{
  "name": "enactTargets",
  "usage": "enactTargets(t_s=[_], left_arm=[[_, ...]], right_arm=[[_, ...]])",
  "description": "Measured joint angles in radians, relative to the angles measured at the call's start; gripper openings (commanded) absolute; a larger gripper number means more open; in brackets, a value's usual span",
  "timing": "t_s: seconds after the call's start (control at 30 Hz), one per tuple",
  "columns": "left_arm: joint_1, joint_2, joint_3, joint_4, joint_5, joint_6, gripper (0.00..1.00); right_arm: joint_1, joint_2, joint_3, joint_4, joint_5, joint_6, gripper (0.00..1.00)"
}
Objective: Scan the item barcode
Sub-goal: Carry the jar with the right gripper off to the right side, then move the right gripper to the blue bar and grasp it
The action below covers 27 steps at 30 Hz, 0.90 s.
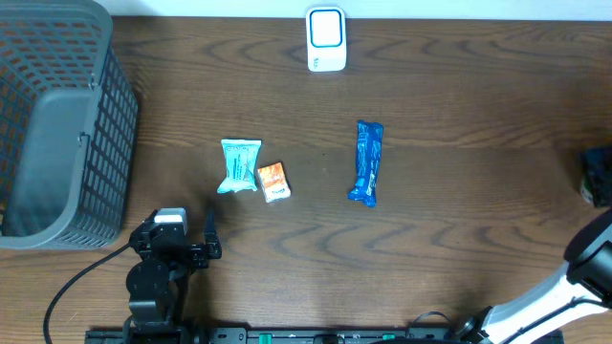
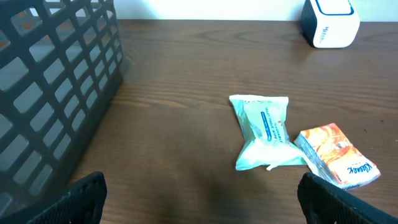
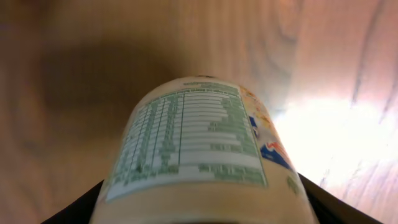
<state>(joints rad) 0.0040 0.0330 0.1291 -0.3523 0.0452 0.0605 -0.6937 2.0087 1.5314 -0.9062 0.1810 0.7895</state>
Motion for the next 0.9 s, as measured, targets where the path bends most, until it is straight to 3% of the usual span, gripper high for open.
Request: enactTargets(t_s=[0.27, 0.3, 0.33, 0.53, 0.8, 0.9], left_arm=[[0.000, 0.000, 0.000, 0.000, 0.000, 0.000, 0.98], [0.000, 0.000, 0.000, 0.000, 0.000, 0.000, 0.98], [0.000, 0.000, 0.000, 0.000, 0.000, 0.000, 0.98], [0.000, 0.000, 0.000, 0.000, 0.000, 0.000, 0.98], [0.000, 0.000, 0.000, 0.000, 0.000, 0.000, 0.98], [0.000, 0.000, 0.000, 0.000, 0.000, 0.000, 0.98]], right_arm=[[-0.076, 0.000, -0.020, 0.042, -0.013, -0.013, 0.75], [-0.079, 0.000, -0.020, 0.043, -0.013, -0.013, 0.90], [-0.079, 0.000, -0.020, 0.049, -0.017, -0.013, 0.99], [-0.079, 0.001, 0.036, 0.007, -0.161, -0.092, 0.99], [-0.057, -0.006, 0.497, -0.356, -0.440, -0.186, 0.99], [0.003, -0.024, 0.583, -0.478, -0.530, -0.238, 0.99]])
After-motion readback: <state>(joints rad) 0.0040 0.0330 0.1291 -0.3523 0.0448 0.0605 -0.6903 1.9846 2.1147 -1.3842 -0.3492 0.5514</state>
